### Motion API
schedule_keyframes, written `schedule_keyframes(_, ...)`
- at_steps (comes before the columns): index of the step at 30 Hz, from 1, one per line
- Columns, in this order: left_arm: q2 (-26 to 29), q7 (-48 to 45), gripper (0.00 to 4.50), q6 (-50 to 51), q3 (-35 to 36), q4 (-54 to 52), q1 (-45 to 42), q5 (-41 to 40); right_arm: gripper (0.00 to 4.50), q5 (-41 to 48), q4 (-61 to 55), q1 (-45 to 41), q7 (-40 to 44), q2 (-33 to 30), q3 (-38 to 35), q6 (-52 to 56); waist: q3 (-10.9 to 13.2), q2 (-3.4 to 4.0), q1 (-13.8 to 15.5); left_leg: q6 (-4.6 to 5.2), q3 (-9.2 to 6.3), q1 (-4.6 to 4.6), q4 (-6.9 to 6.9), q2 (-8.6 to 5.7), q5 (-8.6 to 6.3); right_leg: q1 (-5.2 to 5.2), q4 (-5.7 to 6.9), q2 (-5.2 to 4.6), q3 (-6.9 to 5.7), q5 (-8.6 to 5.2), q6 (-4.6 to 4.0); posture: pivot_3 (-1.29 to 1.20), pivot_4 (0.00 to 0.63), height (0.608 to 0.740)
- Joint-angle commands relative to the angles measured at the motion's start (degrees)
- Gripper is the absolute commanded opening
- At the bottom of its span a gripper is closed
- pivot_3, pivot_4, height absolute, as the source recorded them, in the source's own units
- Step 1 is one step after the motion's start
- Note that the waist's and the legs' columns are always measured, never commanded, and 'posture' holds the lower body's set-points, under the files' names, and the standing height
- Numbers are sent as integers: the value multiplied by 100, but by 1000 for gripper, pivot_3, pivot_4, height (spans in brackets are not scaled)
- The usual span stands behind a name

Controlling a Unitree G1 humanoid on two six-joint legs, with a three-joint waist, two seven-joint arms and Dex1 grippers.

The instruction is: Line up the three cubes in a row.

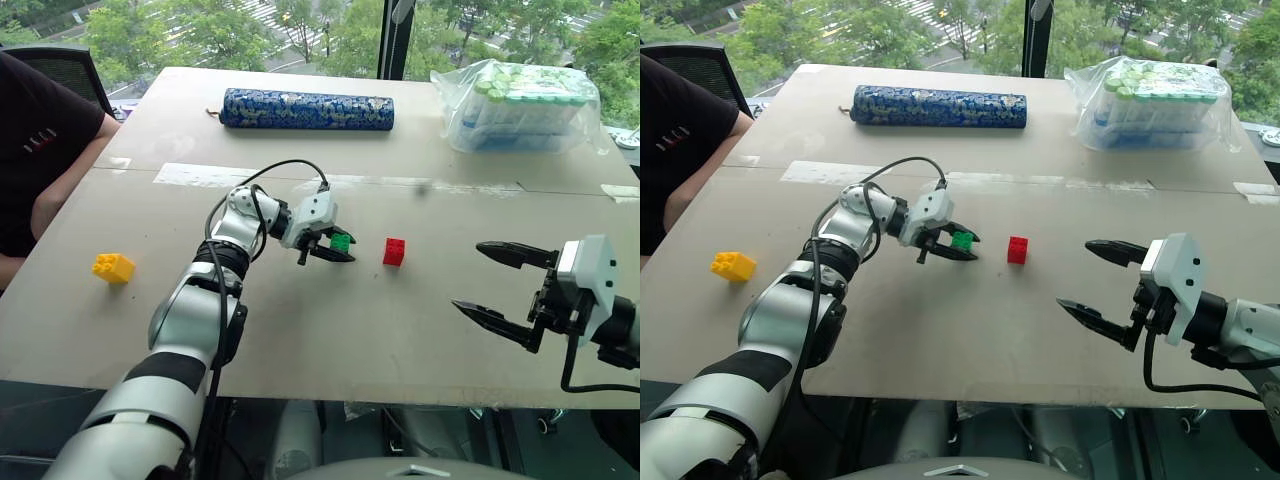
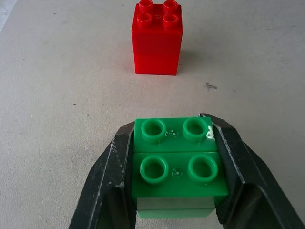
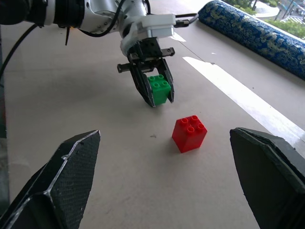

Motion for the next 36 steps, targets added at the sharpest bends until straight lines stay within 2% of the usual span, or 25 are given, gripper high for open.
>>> schedule_keyframes(1,-52,3,1285,-63,163,-7,-96,-20,4500,89,96,-211,160,-134,-177,-144,0,1,-1,0,-2,0,0,0,0,0,0,0,-1,0,0,0,150,740)
schedule_keyframes(13,-135,69,1285,-149,224,21,-45,106,4500,151,-29,-167,86,-117,-193,-85,0,1,1,-1,-4,0,13,0,0,0,16,0,-3,0,0,0,150,740)
schedule_keyframes(15,-127,76,2372,-222,187,37,-37,160,4500,167,-54,-146,66,-115,-209,-78,0,1,1,0,-5,0,19,0,0,0,23,0,-3,0,0,0,150,740)
schedule_keyframes(16,-128,97,2617,-258,183,47,-32,180,4500,172,-64,-136,56,-115,-215,-78,0,1,1,0,-6,0,22,0,0,0,26,0,-3,0,0,0,150,740)
schedule_keyframes(18,-131,159,3435,-327,189,62,-30,228,4500,190,-88,-114,33,-119,-226,-73,0,1,0,0,-6,1,30,0,0,1,31,0,-3,0,0,0,150,740)
schedule_keyframes(20,-126,253,4475,-453,199,58,-29,269,4500,222,-115,-91,7,-119,-242,-63,-1,1,1,0,-7,0,38,0,0,3,33,0,-3,0,0,0,150,740)
schedule_keyframes(25,55,-85,4475,-201,478,-339,34,-105,4500,288,-203,-13,-59,-108,-273,-54,0,1,-1,0,-8,-2,39,0,0,3,33,0,-4,0,0,0,150,740)
schedule_keyframes(28,314,-304,4475,356,716,-1211,354,-495,4500,287,-193,-1,-49,-90,-227,-94,-2,3,-23,0,-9,-1,39,1,0,3,34,0,-3,0,0,0,150,740)
schedule_keyframes(32,682,-54,4475,1092,855,-2677,1136,-764,4500,268,16,-243,21,-36,2,-188,-6,11,-28,-1,-9,3,40,2,0,4,38,0,-1,0,0,0,150,740)
schedule_keyframes(36,727,205,4475,1450,757,-3437,1621,-761,4500,203,233,-599,129,23,332,-251,-7,13,18,0,-15,4,52,2,0,12,40,-2,-8,0,0,0,150,740)
